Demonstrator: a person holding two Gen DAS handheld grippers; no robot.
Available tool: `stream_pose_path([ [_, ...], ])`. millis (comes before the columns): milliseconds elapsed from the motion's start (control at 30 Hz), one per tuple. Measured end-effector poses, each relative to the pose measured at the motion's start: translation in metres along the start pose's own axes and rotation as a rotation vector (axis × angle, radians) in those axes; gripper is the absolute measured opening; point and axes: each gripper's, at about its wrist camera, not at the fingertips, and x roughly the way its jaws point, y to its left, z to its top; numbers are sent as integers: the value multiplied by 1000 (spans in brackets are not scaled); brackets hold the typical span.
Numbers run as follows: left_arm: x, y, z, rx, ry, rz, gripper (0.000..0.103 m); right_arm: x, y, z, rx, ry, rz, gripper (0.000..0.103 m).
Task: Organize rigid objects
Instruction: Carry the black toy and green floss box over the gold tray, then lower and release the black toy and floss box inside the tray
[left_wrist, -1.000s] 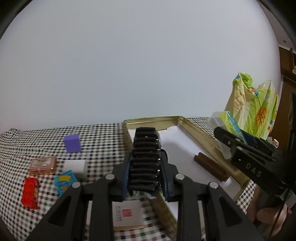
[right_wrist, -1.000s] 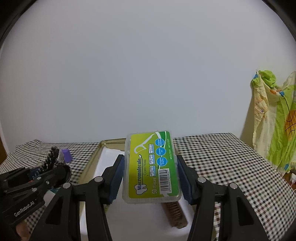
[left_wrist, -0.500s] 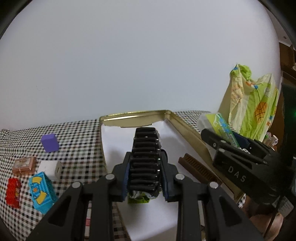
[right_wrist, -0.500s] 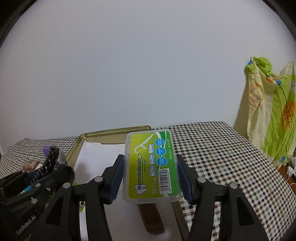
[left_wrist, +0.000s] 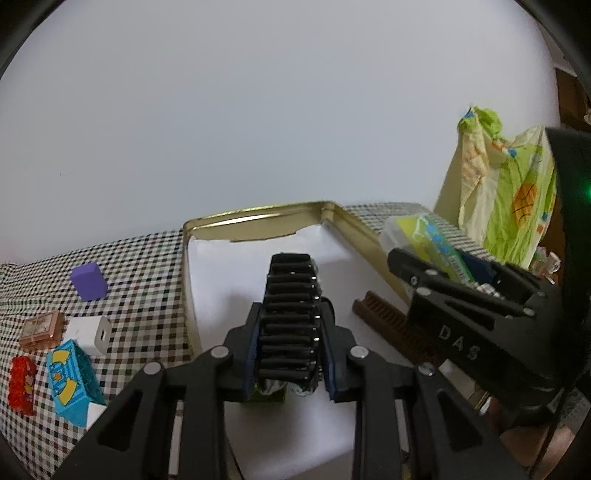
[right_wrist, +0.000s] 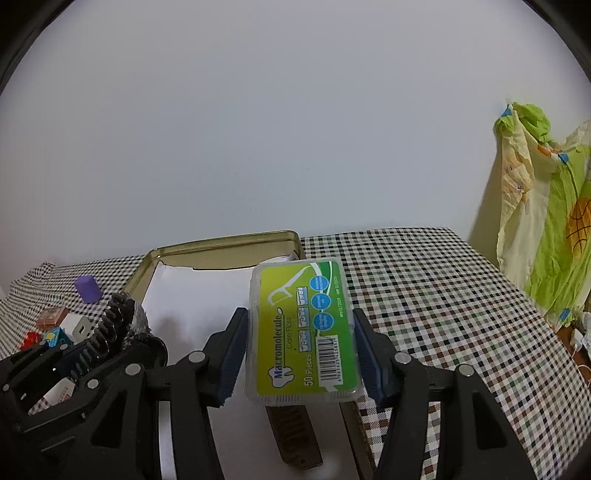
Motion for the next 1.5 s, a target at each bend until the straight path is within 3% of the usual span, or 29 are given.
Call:
stream_pose_path([
  [100, 3, 0, -1, 14, 18, 49, 27, 0, 2, -1, -9, 2, -3, 57],
  [833, 3, -4, -3, 71, 15, 99, 30, 2, 9, -4, -24, 22, -9, 58],
  [867, 2, -3, -3, 68, 12, 94, 34, 2, 9, -4, -22, 23, -9, 58],
  [900, 1, -2, -3, 62, 9, 96, 51, 2, 9, -5, -20, 27, -10, 58],
  [933, 0, -2, -2, 61, 5, 103, 60, 3, 9, -5, -14, 30, -6, 58],
  [967, -3, -2, -3, 63, -7, 102, 75, 3, 7, -5, -1, 31, 3, 61],
  [1067, -15, -6, -4, 93, -84, 115, 100, -2, -2, -4, 54, 5, -1, 77],
  [1200, -25, -11, -3, 126, -157, 149, 102, -10, -13, -2, 107, -39, -4, 83],
  [1500, -22, 18, -4, 55, -142, 171, 102, -14, -16, -2, 134, -70, -6, 83],
])
